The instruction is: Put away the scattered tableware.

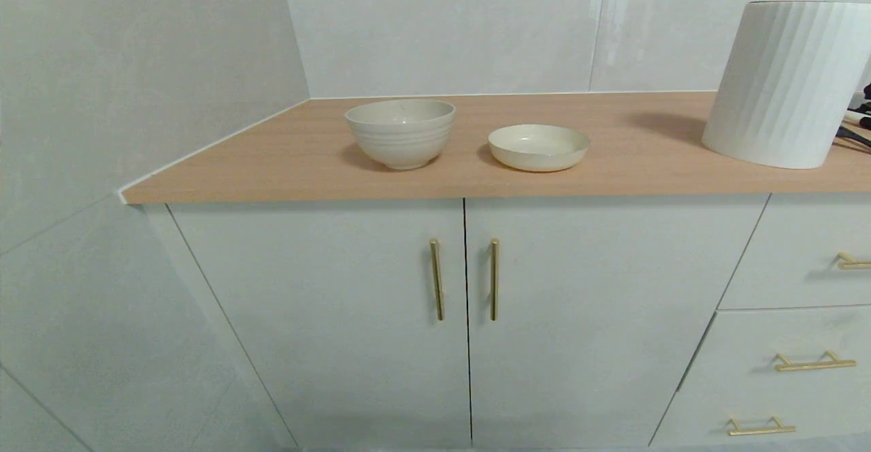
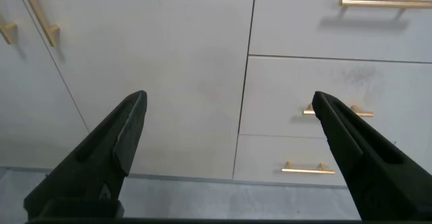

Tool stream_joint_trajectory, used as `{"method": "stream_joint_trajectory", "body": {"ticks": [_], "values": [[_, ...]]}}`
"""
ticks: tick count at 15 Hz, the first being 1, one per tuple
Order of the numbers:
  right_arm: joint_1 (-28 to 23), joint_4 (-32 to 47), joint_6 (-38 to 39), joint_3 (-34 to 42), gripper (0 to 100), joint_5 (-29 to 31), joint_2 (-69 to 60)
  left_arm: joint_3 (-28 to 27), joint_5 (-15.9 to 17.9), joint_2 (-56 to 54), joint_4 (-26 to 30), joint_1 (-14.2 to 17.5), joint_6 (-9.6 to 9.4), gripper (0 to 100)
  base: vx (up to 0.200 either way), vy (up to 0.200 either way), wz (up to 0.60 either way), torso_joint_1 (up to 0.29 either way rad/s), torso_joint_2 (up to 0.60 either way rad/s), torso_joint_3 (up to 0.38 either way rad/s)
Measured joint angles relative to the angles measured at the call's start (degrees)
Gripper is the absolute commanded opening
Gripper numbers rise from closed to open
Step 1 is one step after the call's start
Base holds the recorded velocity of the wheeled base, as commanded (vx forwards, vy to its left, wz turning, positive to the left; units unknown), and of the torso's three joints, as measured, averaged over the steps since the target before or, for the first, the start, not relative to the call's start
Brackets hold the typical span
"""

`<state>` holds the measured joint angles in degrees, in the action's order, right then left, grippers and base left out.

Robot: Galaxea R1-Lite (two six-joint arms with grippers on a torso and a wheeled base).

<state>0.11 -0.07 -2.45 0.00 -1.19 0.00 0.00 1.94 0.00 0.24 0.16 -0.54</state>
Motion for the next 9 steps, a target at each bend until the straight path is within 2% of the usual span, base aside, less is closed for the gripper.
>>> {"method": "stream_joint_trajectory", "body": {"ticks": [5, 9], "values": [[0.13, -1.38, -0.72, -1.57, 100, -1.23, 0.30, 0.00, 0.00, 0.00, 0.00, 0.00, 0.00, 100, 0.000, 0.000, 0.00, 0.000, 0.00, 0.000], [1.56, 1.07, 0.67, -14.98, 100, -12.24, 10.63, 0.00, -0.02, 0.00, 0.00, 0.00, 0.00, 100, 0.000, 0.000, 0.00, 0.000, 0.00, 0.000]]}}
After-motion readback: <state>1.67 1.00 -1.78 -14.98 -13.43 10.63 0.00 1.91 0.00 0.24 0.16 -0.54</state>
